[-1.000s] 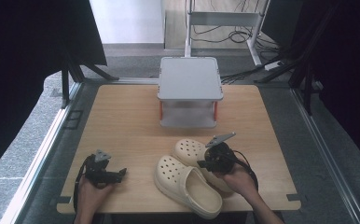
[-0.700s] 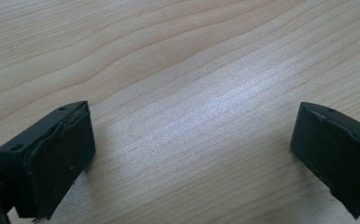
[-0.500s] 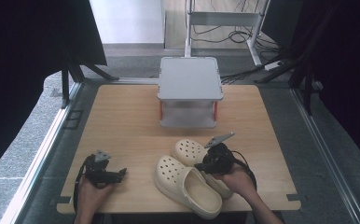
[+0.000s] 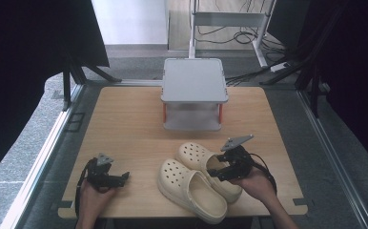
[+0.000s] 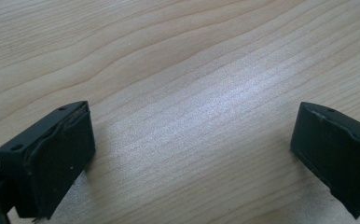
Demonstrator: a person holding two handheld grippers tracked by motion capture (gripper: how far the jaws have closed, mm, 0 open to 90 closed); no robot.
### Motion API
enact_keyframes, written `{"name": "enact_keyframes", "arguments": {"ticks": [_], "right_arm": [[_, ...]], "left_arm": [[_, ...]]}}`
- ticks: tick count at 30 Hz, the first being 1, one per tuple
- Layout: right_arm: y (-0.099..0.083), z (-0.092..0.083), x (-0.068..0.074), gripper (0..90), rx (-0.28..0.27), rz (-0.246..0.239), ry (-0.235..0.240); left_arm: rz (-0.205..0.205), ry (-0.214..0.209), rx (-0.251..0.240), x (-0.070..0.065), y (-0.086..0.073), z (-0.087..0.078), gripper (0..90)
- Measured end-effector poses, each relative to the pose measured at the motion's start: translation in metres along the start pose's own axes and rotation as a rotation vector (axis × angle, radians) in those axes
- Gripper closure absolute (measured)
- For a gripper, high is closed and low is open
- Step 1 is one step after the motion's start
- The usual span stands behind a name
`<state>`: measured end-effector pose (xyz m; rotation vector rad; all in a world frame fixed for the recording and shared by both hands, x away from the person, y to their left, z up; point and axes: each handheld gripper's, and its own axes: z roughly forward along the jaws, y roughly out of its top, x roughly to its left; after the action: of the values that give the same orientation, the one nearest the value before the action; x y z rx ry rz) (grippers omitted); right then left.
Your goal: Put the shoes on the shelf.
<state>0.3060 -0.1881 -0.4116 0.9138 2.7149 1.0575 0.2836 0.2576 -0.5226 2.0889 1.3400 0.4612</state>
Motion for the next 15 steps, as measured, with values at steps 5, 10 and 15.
{"name": "enact_keyframes", "arguments": {"ticks": [5, 10, 15], "right_arm": [[-0.006, -0.004, 0.006, 25.5, 0.021, -0.039, 0.017], [-0.010, 0.001, 0.013, 19.8, 0.029, -0.069, 0.028], [-0.013, 0.011, 0.017, 16.6, 0.038, -0.103, 0.031]], "left_arm": [[0.000, 0.000, 0.000, 0.000, 0.000, 0.000, 0.0], [0.000, 0.000, 0.000, 0.000, 0.000, 0.000, 0.0], [0.000, 0.000, 0.000, 0.000, 0.000, 0.000, 0.0]]}}
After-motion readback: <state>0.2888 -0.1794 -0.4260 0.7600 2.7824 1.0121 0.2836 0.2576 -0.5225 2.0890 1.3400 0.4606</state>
